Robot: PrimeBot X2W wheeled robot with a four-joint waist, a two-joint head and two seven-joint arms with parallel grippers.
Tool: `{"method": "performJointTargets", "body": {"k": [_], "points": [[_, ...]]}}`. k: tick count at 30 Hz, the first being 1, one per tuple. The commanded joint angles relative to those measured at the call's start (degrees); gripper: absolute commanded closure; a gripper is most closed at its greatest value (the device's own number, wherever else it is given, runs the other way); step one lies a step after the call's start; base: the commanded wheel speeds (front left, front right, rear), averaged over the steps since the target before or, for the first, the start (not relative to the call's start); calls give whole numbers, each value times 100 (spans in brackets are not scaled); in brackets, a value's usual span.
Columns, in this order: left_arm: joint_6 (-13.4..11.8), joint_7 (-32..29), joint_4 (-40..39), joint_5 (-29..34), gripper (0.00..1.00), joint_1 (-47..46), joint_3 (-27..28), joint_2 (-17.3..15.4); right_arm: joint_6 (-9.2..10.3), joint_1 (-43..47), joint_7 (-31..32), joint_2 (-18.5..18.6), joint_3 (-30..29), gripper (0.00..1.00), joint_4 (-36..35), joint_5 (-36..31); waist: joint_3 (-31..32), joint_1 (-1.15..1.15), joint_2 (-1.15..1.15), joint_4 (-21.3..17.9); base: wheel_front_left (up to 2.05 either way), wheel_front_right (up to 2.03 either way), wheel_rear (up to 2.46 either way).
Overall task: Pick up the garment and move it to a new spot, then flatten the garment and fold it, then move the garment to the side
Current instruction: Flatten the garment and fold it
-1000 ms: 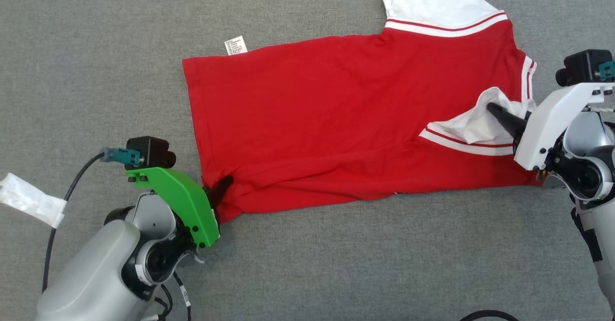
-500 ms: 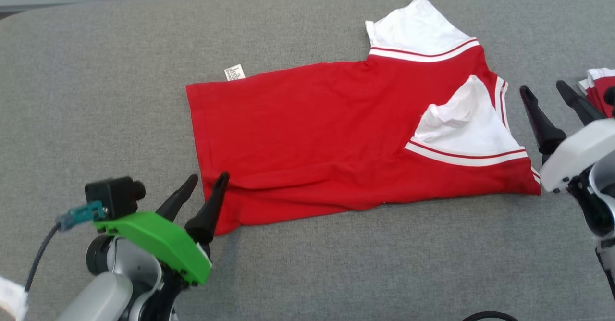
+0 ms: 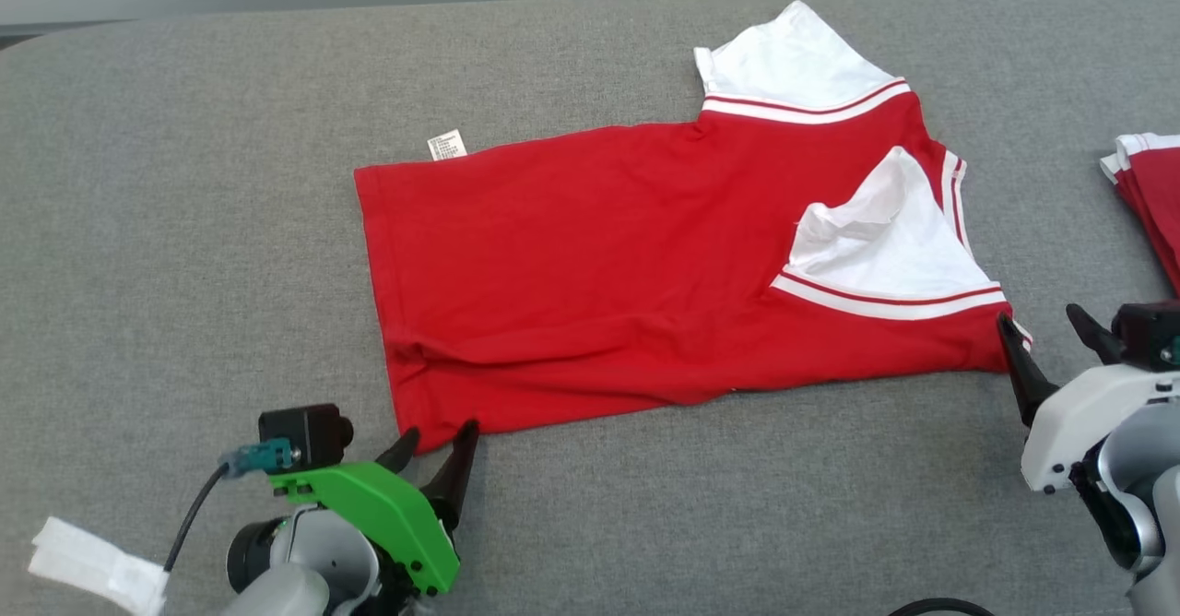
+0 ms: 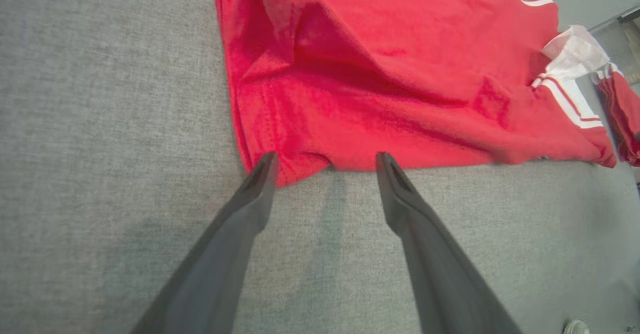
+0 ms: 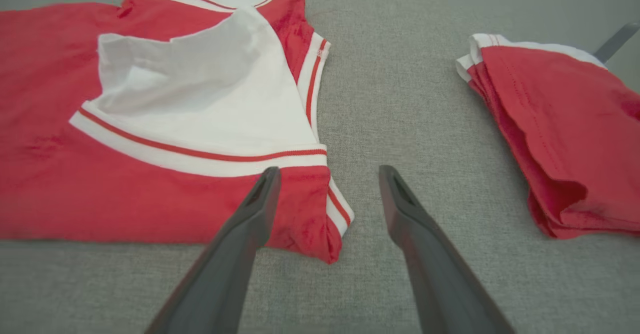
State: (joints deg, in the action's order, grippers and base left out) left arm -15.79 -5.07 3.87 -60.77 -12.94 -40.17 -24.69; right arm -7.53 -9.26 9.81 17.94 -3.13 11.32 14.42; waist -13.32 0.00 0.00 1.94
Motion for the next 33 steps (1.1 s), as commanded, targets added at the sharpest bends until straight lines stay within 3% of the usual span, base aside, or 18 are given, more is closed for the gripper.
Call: {"method": "performJointTargets", "body": {"k": [1,6,12,13,14,15,16,17,18,19,20,24,27,28,29,30,33], "points": [[23,-111,78,58,0,-159,-34,-34,9,-159,142,38,58,0,57,-36,-110,0,0,-7,0,0,0],[57,-417,376,208,0,-573,-197,-36,9,-432,699,155,248,0,393,-156,-256,0,0,-10,0,0,0],[103,-635,752,166,0,-732,-294,36,4,-530,1591,229,690,0,814,259,-343,0,0,4,0,0,0],[116,-635,792,153,16,-735,-301,53,3,-537,1679,259,756,0,840,352,-346,0,0,3,0,0,0],[102,-618,845,180,48,-746,-310,51,3,-573,1716,285,780,0,861,433,-350,0,0,4,0,0,0],[80,-595,900,282,60,-784,-349,11,4,-601,1739,313,786,3,879,486,-352,0,0,5,0,0,0],[64,-563,928,298,70,-795,-363,-7,4,-623,1767,333,796,16,897,526,-347,0,0,7,0,0,0],[56,-528,925,286,70,-781,-344,-3,4,-636,1784,356,818,24,914,564,-337,0,0,10,0,0,0],[57,-524,904,260,70,-754,-315,-6,5,-642,1807,382,831,23,917,600,-323,0,0,14,0,0,0],[45,-501,867,265,60,-727,-301,-46,5,-652,1818,413,847,20,919,632,-307,0,0,17,0,0,0],[37,-498,828,285,56,-697,-296,-103,5,-664,1825,448,852,20,910,669,-294,0,0,23,0,0,0],[-49,-573,766,214,53,-550,-246,-242,6,-642,1817,532,829,19,883,749,-258,0,0,69,0,0,0],[-96,-562,775,296,47,-542,-274,-291,5,-646,1821,541,845,13,865,761,-247,0,0,73,0,0,0],[-101,-543,759,255,24,-518,-258,-260,5,-643,1816,540,853,11,851,766,-239,0,0,78,0,0,0],[-97,-544,735,218,7,-498,-251,-237,5,-639,1818,536,857,9,839,779,-233,0,0,83,0,0,0],[-94,-562,718,227,0,-498,-269,-241,5,-636,1821,534,863,7,827,788,-230,0,0,84,0,0,0],[-97,-647,744,254,0,-514,-351,-204,5,-646,1824,530,887,6,798,792,-237,0,0,78,0,0,0]]}}
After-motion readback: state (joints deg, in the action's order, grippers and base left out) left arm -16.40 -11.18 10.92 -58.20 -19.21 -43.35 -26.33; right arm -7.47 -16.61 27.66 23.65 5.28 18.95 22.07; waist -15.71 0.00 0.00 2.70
